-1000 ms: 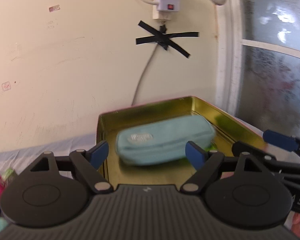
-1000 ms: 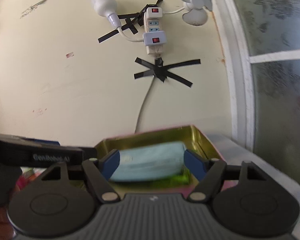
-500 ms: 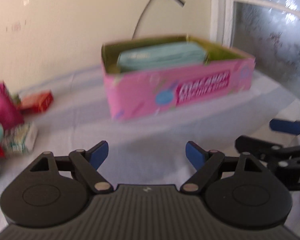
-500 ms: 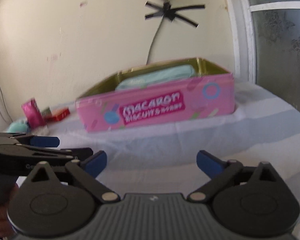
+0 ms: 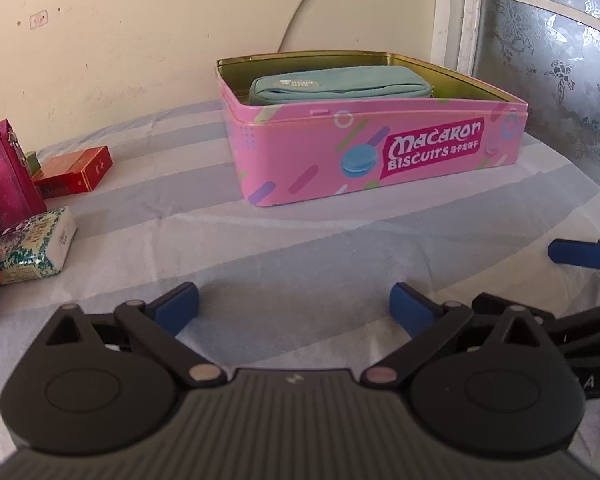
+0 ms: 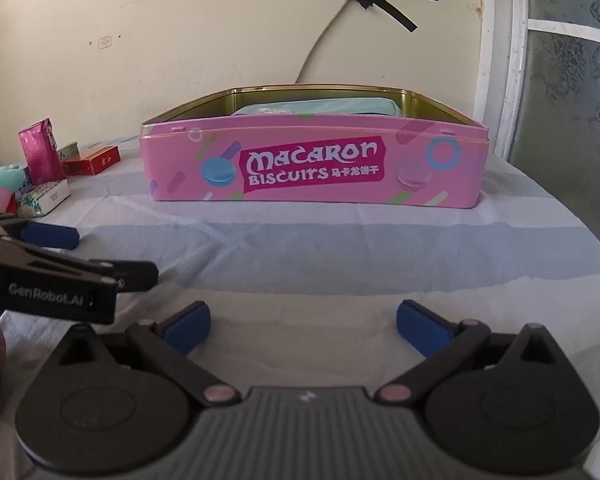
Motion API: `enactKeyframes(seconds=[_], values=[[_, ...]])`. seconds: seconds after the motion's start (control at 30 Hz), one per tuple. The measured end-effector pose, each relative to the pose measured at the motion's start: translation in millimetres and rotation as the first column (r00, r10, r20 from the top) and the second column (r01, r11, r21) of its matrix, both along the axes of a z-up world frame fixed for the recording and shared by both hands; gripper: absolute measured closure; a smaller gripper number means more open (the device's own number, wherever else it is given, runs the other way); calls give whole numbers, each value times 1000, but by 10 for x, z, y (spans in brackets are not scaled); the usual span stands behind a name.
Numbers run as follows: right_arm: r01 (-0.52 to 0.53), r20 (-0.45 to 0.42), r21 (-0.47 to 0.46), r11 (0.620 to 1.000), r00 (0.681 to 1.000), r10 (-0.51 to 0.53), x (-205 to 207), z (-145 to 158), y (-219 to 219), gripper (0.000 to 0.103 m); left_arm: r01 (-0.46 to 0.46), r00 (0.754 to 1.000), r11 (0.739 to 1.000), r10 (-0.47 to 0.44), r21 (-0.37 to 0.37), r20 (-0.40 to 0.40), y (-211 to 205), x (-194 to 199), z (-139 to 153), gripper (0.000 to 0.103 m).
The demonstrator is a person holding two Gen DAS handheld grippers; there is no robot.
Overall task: Organize objects
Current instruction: 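Open the right gripper to release the pouch and withdraw, then move the right gripper toward the mint plush toy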
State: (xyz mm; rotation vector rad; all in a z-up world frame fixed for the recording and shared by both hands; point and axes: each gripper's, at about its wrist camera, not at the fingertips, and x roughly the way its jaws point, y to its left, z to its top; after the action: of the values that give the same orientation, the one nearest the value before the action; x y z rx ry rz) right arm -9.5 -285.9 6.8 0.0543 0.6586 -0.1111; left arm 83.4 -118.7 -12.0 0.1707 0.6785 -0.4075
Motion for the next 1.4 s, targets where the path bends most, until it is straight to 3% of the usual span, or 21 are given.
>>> enactKeyframes(seconds=[0.17,0.4,0.7,1.0,1.27,1.33,1.4], values=[[51,-11,14,999,999,-51,41,26,83,0,-6,1000,1000,6,7,-3,193,-20,6,0],[-135,-43,18,991,990,136,154,34,594,0,-63,998,998,63,3,1,773,-120,2,0],[-322,-47,12,947,946,322,373,18,1365,0,-187,982,982,187,-27,3,1504,-192,-7,0],[-473,-69,-3,881,879,471,525,14,1930,0,-267,963,961,268,-73,6,2014,-190,-1,0],[-570,-74,-14,822,820,568,646,26,2387,5,-386,920,912,391,-139,7,2599,-233,26,0],[-595,-72,-15,803,802,593,688,23,2501,5,-459,886,880,464,-120,14,2734,-202,28,0],[-621,-69,-17,784,783,619,739,24,2627,8,-492,867,853,497,-175,-15,2940,-167,31,0]])
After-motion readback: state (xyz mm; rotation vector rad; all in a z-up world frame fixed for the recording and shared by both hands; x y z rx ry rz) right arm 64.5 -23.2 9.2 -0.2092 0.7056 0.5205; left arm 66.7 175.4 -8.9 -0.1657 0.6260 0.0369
